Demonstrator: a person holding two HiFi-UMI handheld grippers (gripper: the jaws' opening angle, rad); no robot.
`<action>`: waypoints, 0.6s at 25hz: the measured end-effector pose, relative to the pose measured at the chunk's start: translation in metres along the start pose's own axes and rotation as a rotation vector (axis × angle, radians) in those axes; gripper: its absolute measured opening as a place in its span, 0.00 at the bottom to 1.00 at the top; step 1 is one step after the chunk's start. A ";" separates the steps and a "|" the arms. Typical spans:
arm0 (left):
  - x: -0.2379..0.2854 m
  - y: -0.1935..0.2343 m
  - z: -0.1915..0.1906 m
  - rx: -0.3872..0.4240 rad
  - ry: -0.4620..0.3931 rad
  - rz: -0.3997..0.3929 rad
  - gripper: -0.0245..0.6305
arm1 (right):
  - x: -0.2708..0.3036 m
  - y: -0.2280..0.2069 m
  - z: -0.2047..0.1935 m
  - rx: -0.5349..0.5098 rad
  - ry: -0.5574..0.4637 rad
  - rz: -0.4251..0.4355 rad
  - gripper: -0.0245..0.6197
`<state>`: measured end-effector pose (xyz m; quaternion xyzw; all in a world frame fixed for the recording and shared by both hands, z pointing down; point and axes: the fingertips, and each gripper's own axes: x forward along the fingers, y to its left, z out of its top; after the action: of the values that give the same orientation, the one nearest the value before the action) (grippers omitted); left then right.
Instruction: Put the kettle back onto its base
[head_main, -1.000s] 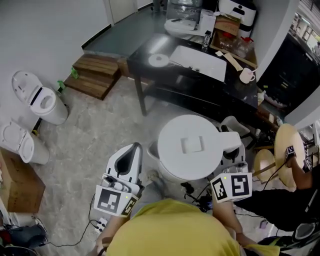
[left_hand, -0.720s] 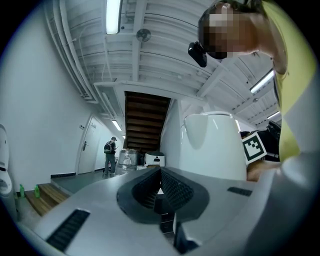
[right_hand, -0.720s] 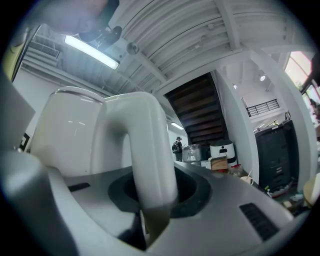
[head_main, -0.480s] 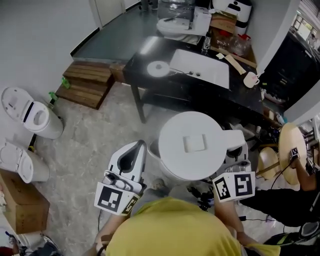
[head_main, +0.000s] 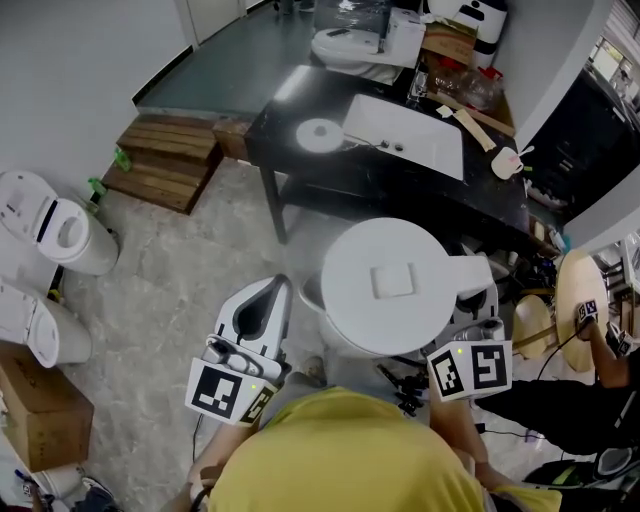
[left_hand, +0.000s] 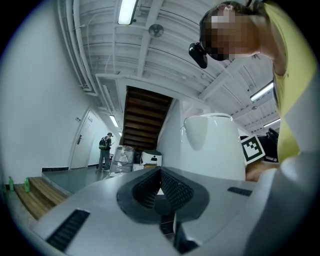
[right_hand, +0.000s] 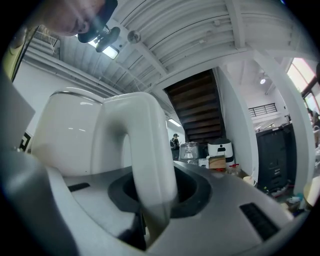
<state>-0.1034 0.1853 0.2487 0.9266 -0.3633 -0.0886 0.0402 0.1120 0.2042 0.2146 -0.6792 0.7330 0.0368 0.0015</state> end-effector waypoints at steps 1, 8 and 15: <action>0.003 0.003 -0.001 -0.001 0.000 0.000 0.05 | 0.004 -0.001 -0.001 0.001 -0.001 0.000 0.18; 0.031 0.029 -0.006 -0.012 0.006 0.007 0.05 | 0.048 -0.010 -0.010 0.032 0.002 0.006 0.18; 0.077 0.064 -0.003 -0.010 -0.004 0.009 0.05 | 0.105 -0.023 -0.011 0.033 -0.005 0.011 0.18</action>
<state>-0.0900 0.0858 0.2497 0.9244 -0.3673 -0.0921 0.0444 0.1270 0.0970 0.2190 -0.6749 0.7373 0.0265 0.0145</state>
